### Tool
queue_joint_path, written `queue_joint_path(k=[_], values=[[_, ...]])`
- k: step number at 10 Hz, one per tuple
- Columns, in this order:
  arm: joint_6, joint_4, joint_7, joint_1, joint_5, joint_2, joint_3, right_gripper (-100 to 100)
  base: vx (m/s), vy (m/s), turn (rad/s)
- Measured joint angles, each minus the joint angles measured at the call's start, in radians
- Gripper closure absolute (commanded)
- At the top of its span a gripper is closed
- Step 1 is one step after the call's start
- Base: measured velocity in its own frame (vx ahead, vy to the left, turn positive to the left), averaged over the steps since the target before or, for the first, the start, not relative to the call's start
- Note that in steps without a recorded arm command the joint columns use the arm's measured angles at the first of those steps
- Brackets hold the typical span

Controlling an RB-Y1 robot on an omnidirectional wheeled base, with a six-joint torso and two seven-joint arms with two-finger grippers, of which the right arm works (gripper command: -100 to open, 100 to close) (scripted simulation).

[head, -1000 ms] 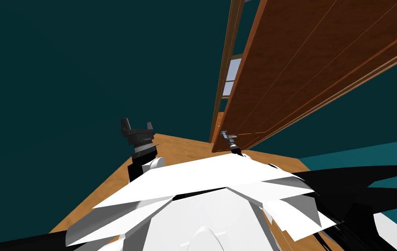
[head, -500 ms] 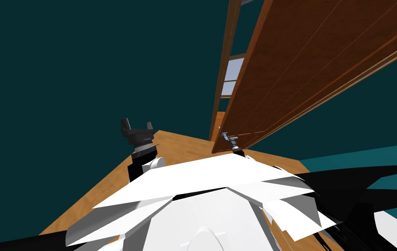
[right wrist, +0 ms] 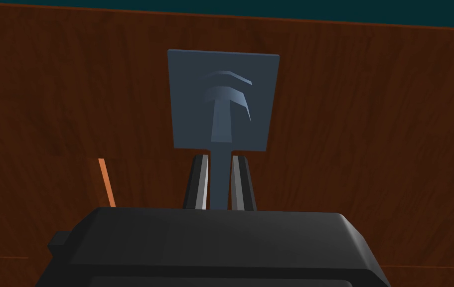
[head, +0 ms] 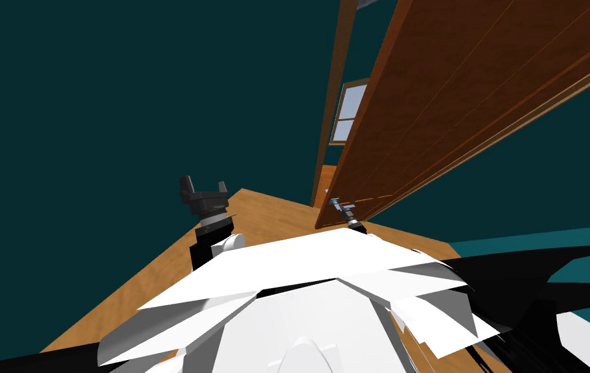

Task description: Pull the door open

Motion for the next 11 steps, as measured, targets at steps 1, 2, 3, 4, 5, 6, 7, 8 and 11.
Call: queue_joint_path(k=[1, 2, 3, 4, 5, 6, 7, 8, 11], values=[[-0.013, -0.006, -0.006, 0.016, 0.002, -0.006, 0.003, 100, -0.169, -0.053, 0.125], [-0.030, 0.006, -0.012, 0.023, 0.004, -0.012, 0.007, 100, -0.166, -0.044, 0.160], [-0.040, -0.001, -0.017, 0.040, 0.005, -0.018, 0.008, 100, -0.139, -0.054, 0.087], [-0.059, 0.019, -0.024, 0.037, 0.008, -0.023, 0.012, 100, -0.129, -0.062, 0.117], [-0.079, 0.033, -0.029, 0.041, 0.010, -0.027, 0.015, 100, -0.197, -0.071, 0.176], [-0.096, 0.037, -0.036, 0.047, 0.012, -0.034, 0.018, 100, -0.094, -0.030, 0.044], [-0.100, 0.038, -0.037, 0.048, 0.013, -0.034, 0.019, 100, -0.157, -0.051, 0.178], [-0.112, 0.052, -0.039, 0.047, 0.013, -0.037, 0.019, 100, -0.249, -0.114, 0.246], [-0.151, 0.074, -0.046, 0.059, 0.016, -0.043, 0.022, 100, -0.173, -0.073, 0.163]])
